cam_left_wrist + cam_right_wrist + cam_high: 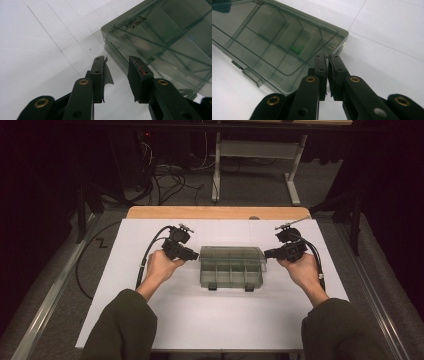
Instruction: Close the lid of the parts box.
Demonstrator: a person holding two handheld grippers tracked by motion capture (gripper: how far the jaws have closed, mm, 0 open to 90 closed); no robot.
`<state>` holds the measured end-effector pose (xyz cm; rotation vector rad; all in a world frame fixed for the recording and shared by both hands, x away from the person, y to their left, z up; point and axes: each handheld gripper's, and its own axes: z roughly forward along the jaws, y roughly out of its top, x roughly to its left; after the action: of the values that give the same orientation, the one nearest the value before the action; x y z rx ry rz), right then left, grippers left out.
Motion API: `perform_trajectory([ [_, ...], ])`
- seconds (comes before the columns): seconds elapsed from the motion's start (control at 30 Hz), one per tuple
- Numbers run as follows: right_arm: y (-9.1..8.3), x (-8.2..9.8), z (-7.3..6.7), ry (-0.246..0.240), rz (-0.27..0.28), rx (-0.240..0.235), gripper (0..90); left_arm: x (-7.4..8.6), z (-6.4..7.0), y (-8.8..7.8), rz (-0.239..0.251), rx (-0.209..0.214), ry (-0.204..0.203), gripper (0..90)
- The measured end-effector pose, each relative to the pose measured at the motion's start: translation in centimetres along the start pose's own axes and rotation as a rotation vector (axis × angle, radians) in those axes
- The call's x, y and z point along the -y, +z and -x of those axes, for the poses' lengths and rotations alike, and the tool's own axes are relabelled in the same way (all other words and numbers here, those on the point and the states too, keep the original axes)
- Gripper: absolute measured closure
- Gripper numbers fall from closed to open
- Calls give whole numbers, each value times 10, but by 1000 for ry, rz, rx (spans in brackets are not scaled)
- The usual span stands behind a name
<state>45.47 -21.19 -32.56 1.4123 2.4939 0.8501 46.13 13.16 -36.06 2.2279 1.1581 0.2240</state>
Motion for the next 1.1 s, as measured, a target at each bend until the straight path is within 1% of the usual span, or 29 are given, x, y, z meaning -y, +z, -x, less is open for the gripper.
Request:
perform_trajectory([
  [0.07, 0, 0, -1, -13, 0, 1, 877, 0, 1, -3, 9, 4, 3, 680],
  [0.17, 1, 1, -4, -18, -7, 3, 877, 0, 2, -7, 31, 5, 4, 700],
  [0.27, 3, 1, -5, -27, -8, -7, 877, 0, 4, -11, 49, 14, 2, 720],
  [0.37, 6, 4, -8, -32, -15, -13, 877, 0, 6, -13, 58, 21, 15, 733],
  [0.43, 8, 5, -9, -44, -19, -13, 878, 0, 9, -15, 66, 30, 22, 739],
  [0.53, 10, 7, -9, -45, -23, -17, 877, 0, 15, -17, 74, 43, 42, 745],
  [0.57, 11, 8, -9, -39, -26, -18, 877, 0, 17, -16, 73, 48, 50, 748],
  [0.7, 12, 10, -9, -47, -24, -19, 878, 0, 23, -13, 64, 59, 64, 762],
  [0.77, 13, 12, -10, -51, -24, -20, 880, 2, 25, -10, 50, 66, 78, 767],
  [0.93, 17, 16, -11, -56, -38, -21, 893, 5, 28, -5, 33, 74, 79, 783],
  [1.1, 20, 19, -12, -63, -55, -22, 900, 6, 30, -3, 8, 75, 93, 799],
])
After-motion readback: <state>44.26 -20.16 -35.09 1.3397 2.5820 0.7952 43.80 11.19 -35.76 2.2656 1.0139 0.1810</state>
